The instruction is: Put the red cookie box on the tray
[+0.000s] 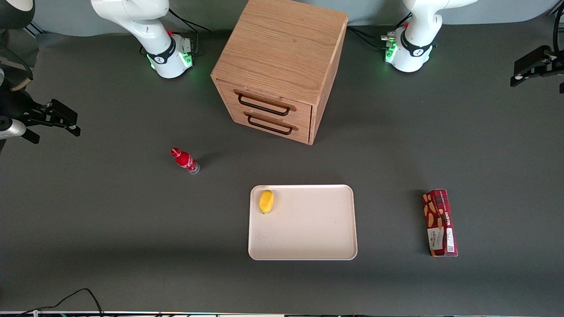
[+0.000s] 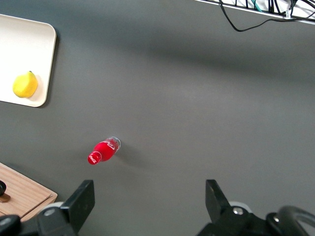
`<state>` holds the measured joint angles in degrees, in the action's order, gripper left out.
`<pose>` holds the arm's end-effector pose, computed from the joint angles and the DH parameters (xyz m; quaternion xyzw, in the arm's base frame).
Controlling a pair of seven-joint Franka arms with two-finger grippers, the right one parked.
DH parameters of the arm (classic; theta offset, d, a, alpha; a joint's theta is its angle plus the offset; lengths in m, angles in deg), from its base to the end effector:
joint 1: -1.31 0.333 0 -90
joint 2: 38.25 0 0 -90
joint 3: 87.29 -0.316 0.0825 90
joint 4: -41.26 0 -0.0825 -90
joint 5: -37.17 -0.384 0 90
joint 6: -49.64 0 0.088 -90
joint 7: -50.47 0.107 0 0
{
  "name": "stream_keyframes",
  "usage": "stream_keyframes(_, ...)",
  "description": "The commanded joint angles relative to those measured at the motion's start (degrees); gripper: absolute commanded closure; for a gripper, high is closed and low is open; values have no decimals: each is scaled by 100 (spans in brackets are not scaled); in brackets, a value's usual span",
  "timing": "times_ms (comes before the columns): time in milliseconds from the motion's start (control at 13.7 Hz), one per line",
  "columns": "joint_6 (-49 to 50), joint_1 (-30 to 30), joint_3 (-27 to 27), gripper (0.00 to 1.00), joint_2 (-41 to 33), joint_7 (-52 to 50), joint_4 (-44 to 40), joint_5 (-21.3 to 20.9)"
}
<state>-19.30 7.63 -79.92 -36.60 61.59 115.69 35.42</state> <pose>0.5184 -0.0041 0.7020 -0.9928 0.1013 0.0630 0.0072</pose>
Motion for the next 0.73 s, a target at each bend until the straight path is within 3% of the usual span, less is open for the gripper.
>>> stream_keyframes(0,22,36,-16,0,-183,188,71,34)
stream_keyframes(659,-128,45,-87,0,80,409,28,87)
